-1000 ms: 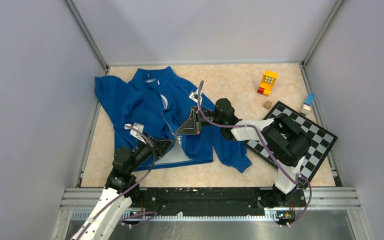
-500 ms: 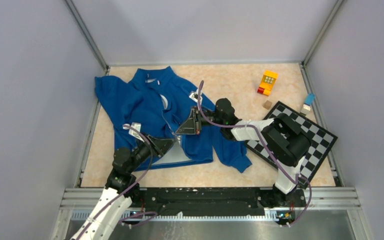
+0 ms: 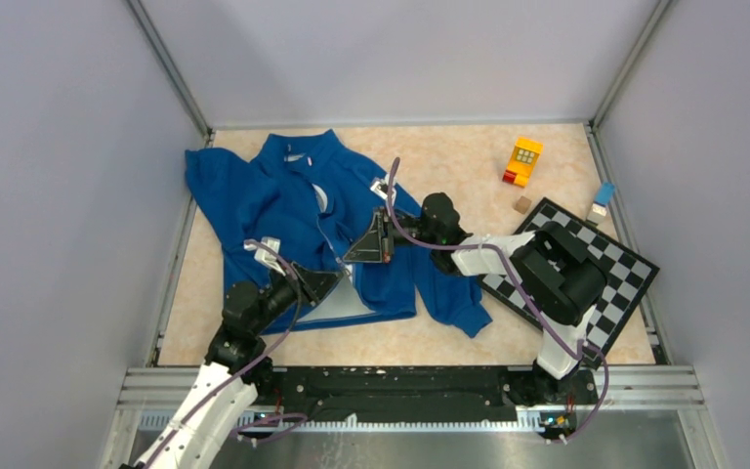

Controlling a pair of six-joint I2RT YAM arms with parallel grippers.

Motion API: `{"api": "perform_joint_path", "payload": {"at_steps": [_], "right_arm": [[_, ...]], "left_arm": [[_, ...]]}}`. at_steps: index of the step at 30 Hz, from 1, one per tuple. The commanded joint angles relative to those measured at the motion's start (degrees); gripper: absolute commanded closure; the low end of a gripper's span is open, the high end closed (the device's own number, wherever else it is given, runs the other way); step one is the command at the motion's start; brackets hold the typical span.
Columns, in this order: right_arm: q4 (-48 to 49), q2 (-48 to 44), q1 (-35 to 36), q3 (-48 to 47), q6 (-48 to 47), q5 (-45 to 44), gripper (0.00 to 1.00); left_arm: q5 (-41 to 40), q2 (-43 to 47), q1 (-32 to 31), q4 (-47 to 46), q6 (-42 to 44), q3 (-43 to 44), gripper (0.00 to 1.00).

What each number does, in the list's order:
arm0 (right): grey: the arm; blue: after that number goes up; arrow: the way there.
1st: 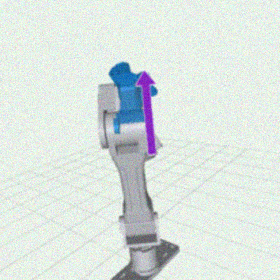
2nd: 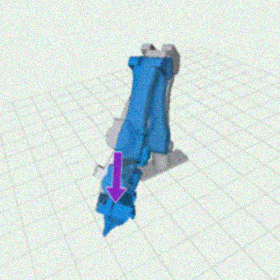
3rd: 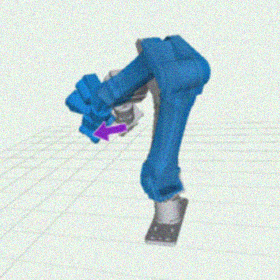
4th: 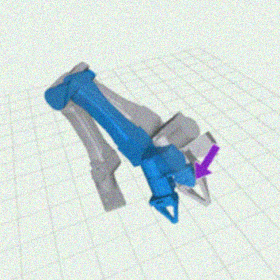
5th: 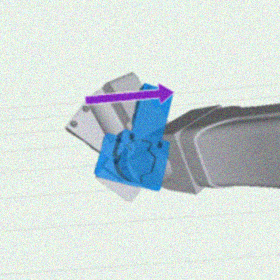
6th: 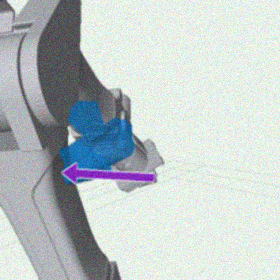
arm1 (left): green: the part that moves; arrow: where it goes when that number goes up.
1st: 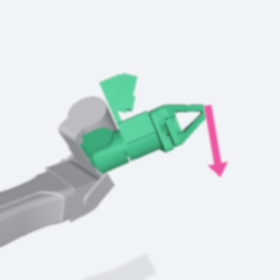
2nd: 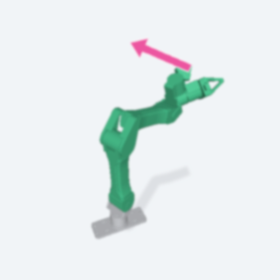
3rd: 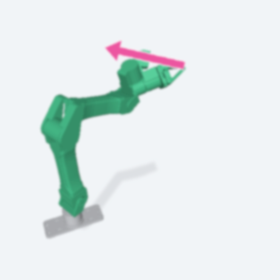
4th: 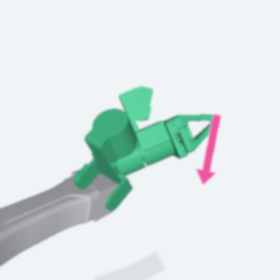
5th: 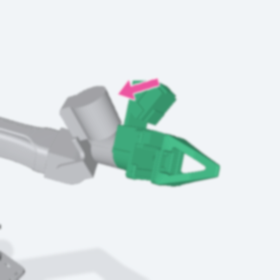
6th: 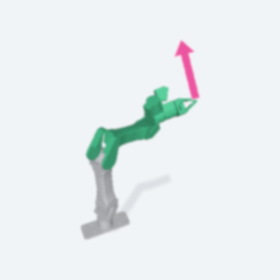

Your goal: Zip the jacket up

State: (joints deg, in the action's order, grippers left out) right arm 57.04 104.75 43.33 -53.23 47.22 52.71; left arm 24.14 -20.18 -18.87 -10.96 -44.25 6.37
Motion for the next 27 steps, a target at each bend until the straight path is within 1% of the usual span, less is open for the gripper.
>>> {"api": "perform_joint_path", "payload": {"at_steps": [1,4,7,8,11,12,14,15,17,18,23,27], "right_arm": [[5.14,-1.57,0.35,-0.12,0.35,0.25,1.00],[5.00,-1.52,0.37,-0.03,0.29,0.08,1.00],[4.49,-1.40,0.35,-0.17,0.41,-0.30,1.00],[4.37,-1.32,0.35,-0.22,0.41,-0.32,1.00],[4.57,-1.21,0.35,-0.09,0.49,-0.29,1.00],[4.62,-1.21,0.35,0.00,0.44,-0.32,1.00],[4.90,-1.13,0.35,0.12,0.42,-0.17,1.00],[5.04,-1.13,0.37,0.07,0.34,-0.15,1.00],[5.20,-1.13,0.35,0.17,0.48,-0.07,1.00],[5.20,-1.13,0.35,0.15,0.51,0.00,1.00],[5.37,-1.39,0.39,0.30,0.40,0.24,1.00],[5.85,-1.61,0.35,0.49,0.56,0.36,1.00]], "left_arm": [[-0.52,0.70,-0.19,5.02,5.04,5.00,0.58],[-0.86,2.81,-0.20,7.28,5.88,5.61,0.54],[-1.01,4.40,-0.20,8.04,6.56,5.84,0.46],[-1.35,4.59,-0.20,8.62,6.70,6.25,0.42],[-2.71,4.55,-0.20,10.56,7.39,8.12,0.37],[-3.68,4.52,-0.20,12.75,7.58,9.03,0.35],[-7.05,4.42,-0.13,16.03,6.95,10.62,0.31],[-9.70,4.33,-0.15,17.73,5.78,11.32,0.28],[-15.42,3.70,-0.20,22.22,1.49,12.71,0.19],[-17.45,2.97,-0.20,23.68,-0.91,13.24,0.17],[-15.15,-2.56,-0.14,23.37,-6.52,14.02,0.20],[-11.13,-3.47,-0.14,16.93,-7.72,11.77,0.23]]}}
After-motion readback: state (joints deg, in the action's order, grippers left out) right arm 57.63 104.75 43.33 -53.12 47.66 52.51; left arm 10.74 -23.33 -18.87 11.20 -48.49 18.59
